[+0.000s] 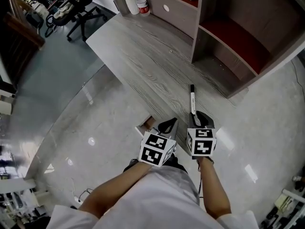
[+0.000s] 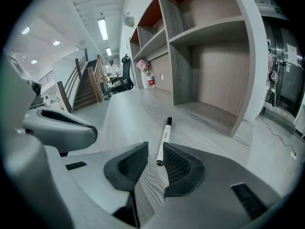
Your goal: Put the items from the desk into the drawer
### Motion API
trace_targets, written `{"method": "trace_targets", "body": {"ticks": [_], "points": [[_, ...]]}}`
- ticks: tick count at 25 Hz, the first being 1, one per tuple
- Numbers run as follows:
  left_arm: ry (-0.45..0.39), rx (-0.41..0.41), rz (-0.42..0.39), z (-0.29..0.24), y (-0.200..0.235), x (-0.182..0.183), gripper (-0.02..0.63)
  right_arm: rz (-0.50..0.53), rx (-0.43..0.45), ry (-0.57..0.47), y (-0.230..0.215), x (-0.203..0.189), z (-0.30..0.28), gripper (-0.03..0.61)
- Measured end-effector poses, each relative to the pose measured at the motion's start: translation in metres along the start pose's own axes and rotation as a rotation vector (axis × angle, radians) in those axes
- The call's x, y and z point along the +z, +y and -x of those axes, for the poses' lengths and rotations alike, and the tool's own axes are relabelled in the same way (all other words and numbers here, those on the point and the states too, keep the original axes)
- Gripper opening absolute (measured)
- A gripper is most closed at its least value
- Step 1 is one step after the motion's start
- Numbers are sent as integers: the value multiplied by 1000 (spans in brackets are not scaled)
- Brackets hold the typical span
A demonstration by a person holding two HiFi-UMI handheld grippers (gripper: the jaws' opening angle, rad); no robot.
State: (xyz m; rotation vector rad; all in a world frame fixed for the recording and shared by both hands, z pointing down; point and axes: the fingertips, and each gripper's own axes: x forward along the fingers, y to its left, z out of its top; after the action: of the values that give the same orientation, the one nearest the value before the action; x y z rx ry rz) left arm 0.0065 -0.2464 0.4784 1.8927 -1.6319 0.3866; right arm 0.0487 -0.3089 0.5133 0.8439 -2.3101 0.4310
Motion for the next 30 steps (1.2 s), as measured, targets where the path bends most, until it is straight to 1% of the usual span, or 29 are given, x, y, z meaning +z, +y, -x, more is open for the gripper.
{"method": "trace_targets", "body": {"ticks": [5, 13, 17, 18, 24, 30], "points": [[-8, 16, -8, -5, 10, 7, 5, 4, -18, 39, -9, -7, -20, 72], [14, 32, -21, -1, 23, 2, 5, -20, -41, 76, -16, -10, -47, 78], [14, 31, -23, 4, 32, 1, 4, -19, -83, 107, -22, -14, -54, 76], [13, 29, -25, 6, 34, 1, 4, -17, -93, 108, -22, -14, -54, 67], [13, -10, -32, 16, 50, -4, 5, -44, -120, 86, -17, -13, -48, 55], [16, -93, -50, 32, 66, -7, 4, -81, -190, 67, 12, -11, -30, 54]]}}
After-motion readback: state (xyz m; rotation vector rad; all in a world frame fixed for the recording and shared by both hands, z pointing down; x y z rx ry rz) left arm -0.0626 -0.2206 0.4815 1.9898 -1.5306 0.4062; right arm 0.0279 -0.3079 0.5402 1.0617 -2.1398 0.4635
